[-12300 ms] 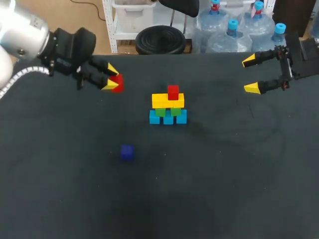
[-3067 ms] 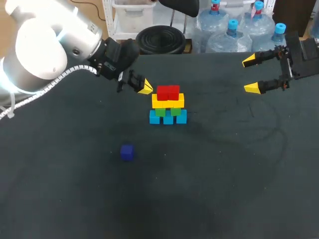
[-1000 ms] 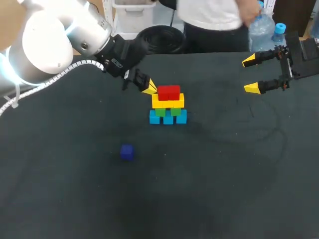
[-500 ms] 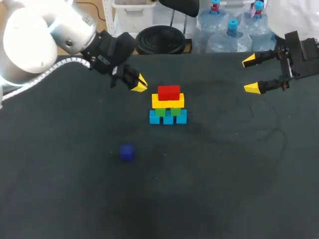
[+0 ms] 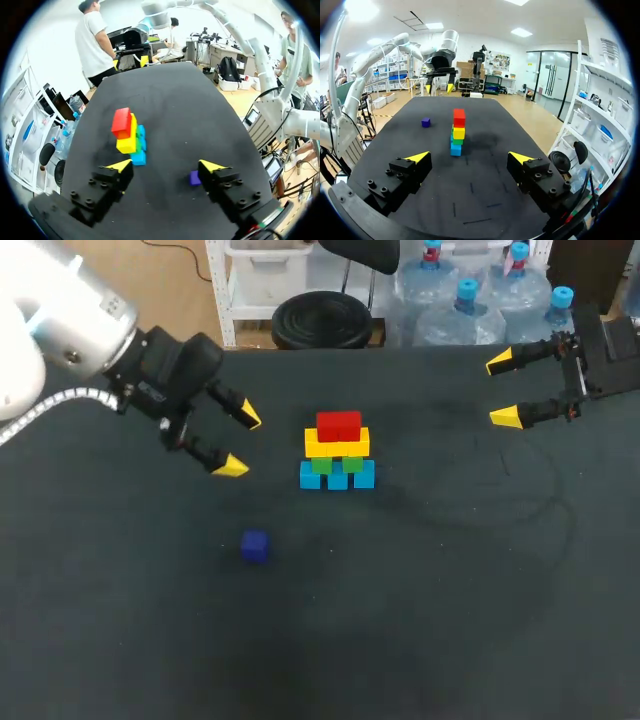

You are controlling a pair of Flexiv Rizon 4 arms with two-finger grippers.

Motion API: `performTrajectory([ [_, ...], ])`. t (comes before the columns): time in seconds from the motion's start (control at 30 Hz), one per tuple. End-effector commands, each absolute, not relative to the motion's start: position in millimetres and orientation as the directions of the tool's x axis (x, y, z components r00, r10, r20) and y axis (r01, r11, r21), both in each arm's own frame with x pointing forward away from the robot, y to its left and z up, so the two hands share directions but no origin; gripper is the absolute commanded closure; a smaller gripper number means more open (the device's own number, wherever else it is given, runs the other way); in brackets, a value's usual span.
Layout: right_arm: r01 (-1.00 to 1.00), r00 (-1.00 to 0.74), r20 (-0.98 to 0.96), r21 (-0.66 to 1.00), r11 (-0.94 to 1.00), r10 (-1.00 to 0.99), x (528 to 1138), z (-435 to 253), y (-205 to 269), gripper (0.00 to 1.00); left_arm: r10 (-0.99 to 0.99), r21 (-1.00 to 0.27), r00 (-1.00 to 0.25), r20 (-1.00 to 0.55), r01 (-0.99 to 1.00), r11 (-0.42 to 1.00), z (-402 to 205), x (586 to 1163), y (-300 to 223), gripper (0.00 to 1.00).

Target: Place the blue cubes, place green cubes on the blue cubes, place the yellow cubes on the green cubes, then place the red cubes on the yellow cubes, and place purple cube on the red cubes.

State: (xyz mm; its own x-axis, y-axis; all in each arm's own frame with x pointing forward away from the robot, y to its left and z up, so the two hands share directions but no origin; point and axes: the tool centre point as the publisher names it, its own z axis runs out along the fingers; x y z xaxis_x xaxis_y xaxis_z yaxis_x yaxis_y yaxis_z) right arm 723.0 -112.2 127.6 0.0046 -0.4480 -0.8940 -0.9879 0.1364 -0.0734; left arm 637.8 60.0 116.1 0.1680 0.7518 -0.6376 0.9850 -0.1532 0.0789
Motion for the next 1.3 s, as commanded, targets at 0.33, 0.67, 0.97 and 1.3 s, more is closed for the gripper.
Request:
performTrajectory([
  [0.33,-0.988,0.006,-0.895,-0.075,0.136,-0.447,723,127,-112,0.00,0.768,0.091,0.127,-0.628,0.992,-0.089,79,590,70,0.00],
  [0.67,-0.988,0.006,-0.895,-0.075,0.136,-0.447,723,127,-112,0.00,0.775,0.084,0.126,-0.619,0.992,-0.094,54,586,64,0.00],
  [0.97,-0.988,0.006,-0.895,-0.075,0.136,-0.447,723,127,-112,0.00,0.794,0.088,0.128,-0.594,0.992,-0.094,42,583,61,0.00],
  [1.3,-0.988,0.006,-0.895,-0.075,0.136,-0.447,723,127,-112,0.00,0.813,0.081,0.110,-0.572,0.994,-0.077,26,583,60,0.00],
])
